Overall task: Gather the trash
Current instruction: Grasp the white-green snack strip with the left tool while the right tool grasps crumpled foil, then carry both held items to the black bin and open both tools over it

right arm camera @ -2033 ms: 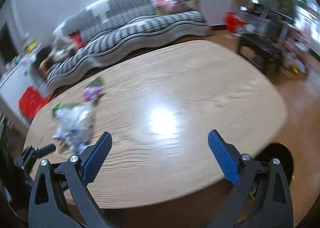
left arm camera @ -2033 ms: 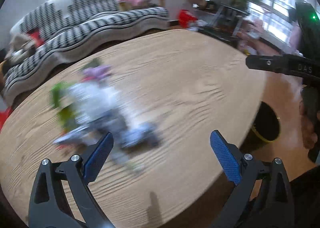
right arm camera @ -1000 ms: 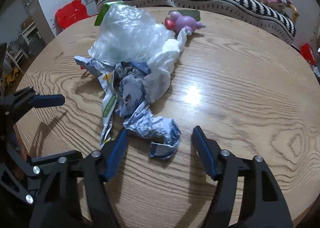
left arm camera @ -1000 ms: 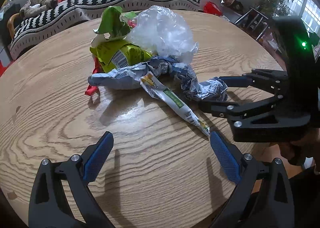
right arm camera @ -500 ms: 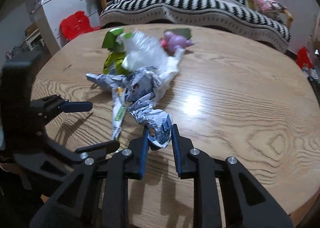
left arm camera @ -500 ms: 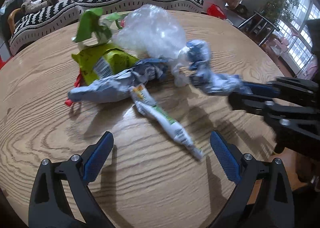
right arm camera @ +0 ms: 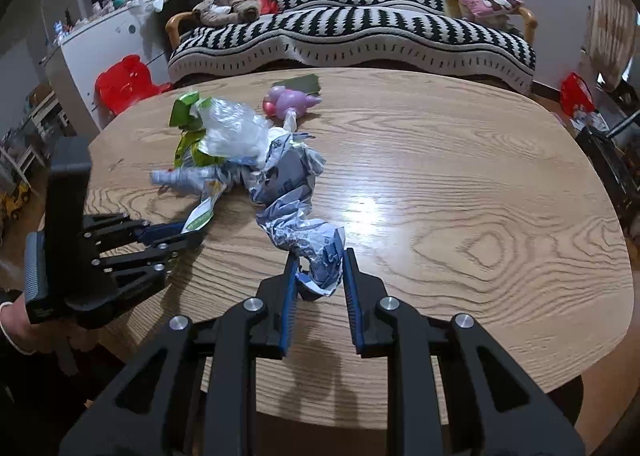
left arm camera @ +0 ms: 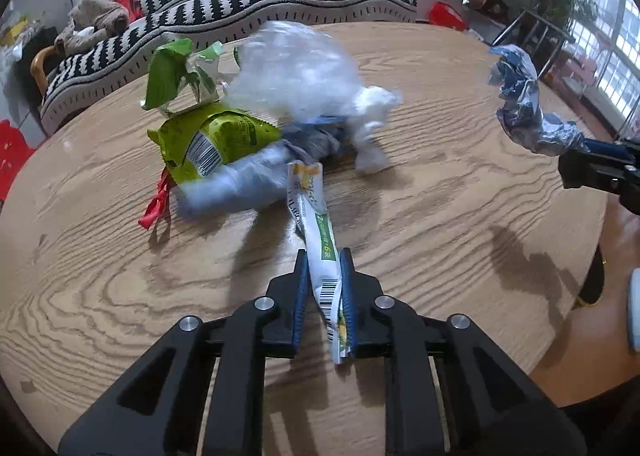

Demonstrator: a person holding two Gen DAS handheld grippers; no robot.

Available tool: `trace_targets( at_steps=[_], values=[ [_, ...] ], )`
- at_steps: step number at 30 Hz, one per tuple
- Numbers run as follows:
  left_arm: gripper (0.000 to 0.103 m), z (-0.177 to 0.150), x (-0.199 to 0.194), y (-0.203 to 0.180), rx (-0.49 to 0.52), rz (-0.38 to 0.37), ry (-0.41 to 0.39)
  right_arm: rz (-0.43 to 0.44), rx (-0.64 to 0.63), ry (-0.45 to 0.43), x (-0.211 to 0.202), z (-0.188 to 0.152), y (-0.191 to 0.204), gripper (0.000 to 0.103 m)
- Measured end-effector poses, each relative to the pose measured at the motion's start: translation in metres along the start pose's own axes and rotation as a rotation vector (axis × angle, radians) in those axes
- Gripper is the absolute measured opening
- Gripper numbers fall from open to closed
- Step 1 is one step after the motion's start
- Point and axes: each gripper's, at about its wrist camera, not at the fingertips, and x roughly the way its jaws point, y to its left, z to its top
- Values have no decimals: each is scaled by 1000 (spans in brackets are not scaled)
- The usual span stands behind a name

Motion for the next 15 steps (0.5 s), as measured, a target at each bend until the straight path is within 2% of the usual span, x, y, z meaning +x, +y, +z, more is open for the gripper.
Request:
trace_targets(
  at_steps=[8, 15],
  values=[
    [15, 4, -25, 3, -10, -35, -28, -1, 19, -9, -7, -2, -4, 22],
    [15, 7, -43, 4, -12, -25, -72, -7, 36, -23, -12, -2, -8, 22]
  ],
)
